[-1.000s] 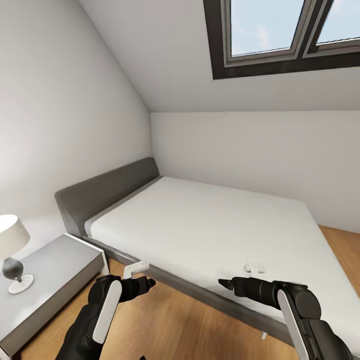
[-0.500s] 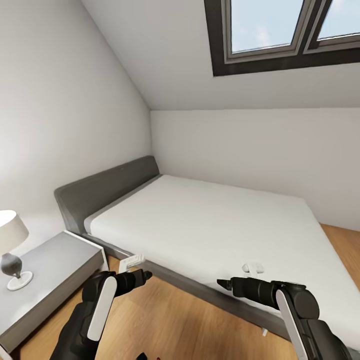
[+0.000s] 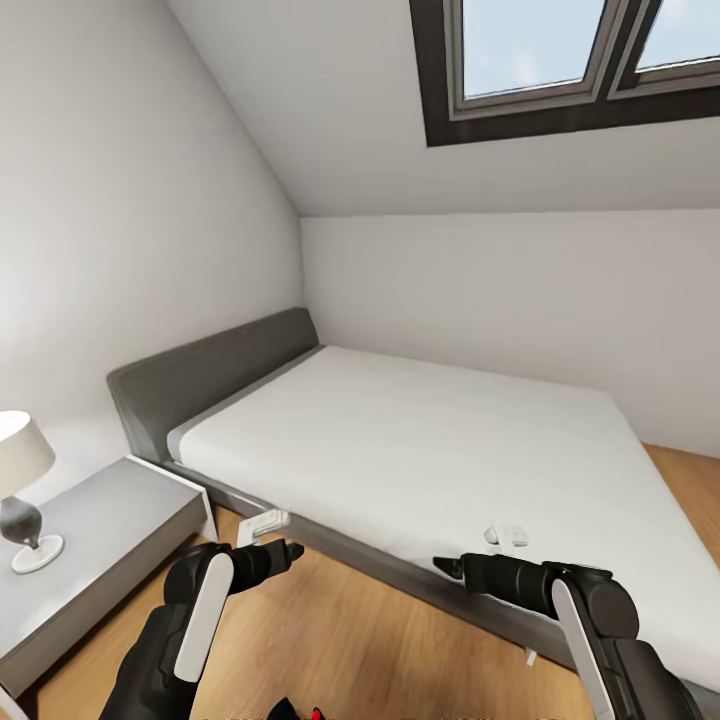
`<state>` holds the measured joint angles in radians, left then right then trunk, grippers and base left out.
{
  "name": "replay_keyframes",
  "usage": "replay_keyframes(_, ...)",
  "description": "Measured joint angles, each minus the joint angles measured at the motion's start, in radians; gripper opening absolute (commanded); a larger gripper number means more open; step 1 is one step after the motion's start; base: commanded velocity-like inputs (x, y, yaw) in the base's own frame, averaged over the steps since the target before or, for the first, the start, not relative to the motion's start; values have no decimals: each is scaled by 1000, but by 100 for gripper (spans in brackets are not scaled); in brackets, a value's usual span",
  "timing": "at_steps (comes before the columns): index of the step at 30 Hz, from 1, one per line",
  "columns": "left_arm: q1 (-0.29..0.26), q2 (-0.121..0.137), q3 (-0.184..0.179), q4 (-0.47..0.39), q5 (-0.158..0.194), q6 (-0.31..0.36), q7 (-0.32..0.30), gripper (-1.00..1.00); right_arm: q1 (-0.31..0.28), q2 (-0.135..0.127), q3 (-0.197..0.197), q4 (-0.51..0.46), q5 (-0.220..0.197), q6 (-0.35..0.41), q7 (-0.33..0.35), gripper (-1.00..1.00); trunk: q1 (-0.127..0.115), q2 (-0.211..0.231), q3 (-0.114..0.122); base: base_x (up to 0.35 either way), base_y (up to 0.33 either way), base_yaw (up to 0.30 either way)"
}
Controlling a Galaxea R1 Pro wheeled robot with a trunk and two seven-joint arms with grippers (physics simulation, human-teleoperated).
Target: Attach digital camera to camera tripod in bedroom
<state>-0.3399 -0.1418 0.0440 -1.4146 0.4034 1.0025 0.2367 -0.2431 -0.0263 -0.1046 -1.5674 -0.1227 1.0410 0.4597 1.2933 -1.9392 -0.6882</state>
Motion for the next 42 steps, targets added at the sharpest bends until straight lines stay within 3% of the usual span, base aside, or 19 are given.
replay_keyframes(26,0,7,-7,24,-9,2,5,100,0,-10,-3,-1,-14,0,52,100,100,-182,-81,0,0,0)
replay_keyframes(31,-1,23,-13,52,-63,2,7,100,0,-11,-3,-1,-15,0,53,100,119,-217,-97,0,0,0)
replay_keyframes(32,-1,45,-14,63,-118,3,7,100,0,-12,-3,-1,-15,0,54,100,123,-224,-100,0,0,0)
replay_keyframes(35,-1,83,-14,79,-190,5,3,100,0,-12,-3,-1,-15,0,59,100,134,-245,-110,0,0,0)
replay_keyframes(36,0,107,-13,88,-229,6,-1,100,0,-12,-3,-1,-15,0,66,100,138,-252,-113,0,0,0)
replay_keyframes(42,0,143,-12,106,-263,6,-8,100,0,-12,-3,-1,-14,0,86,100,161,-294,-132,0,0,0)
